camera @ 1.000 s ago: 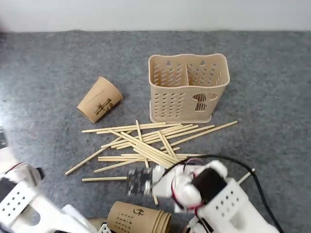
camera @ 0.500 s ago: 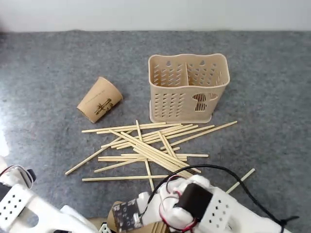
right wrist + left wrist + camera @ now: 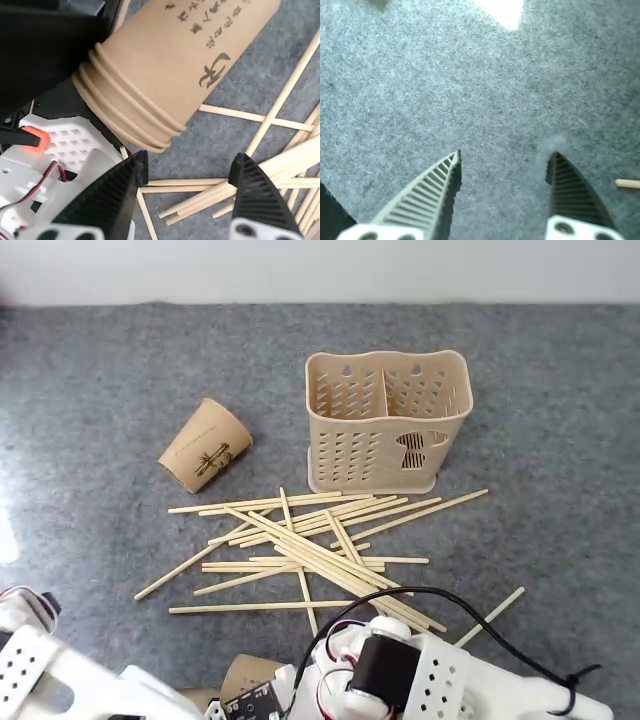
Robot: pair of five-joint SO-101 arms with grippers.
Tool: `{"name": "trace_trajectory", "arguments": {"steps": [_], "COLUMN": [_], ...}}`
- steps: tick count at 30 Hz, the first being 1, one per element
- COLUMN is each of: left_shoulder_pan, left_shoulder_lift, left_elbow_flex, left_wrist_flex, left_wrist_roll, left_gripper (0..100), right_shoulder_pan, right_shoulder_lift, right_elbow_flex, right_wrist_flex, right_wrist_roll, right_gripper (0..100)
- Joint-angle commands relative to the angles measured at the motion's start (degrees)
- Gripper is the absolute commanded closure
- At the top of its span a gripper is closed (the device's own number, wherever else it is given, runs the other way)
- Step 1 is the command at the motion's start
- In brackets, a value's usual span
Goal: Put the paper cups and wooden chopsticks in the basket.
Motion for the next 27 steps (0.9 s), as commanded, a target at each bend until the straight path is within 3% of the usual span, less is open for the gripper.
{"name": "trace_trajectory", "arguments": {"steps": [1,20,27], "left_shoulder_pan": [-1.67,-1.14,-1.14], "left_shoulder_lift": [-0.62,-0.62,-0.62], "left_elbow_flex": [-3.38,-2.95,-2.95], "left_wrist_flex": [-0.97,-0.53,-0.53], "left_wrist_roll": [1.76,7.03,7.21], "left_gripper": [73,73,73], "right_shoulder_pan": [-2.77,-7.78,2.15], "right_shoulder_lift": [0.84,0.84,0.31], "right_elbow_flex": [-0.62,7.3,7.03], "right_wrist_flex": [0.66,-9.71,-10.24], "right_wrist_roll": [-0.26,-3.16,-2.73], "right_gripper": [72.3,72.4,72.5]}}
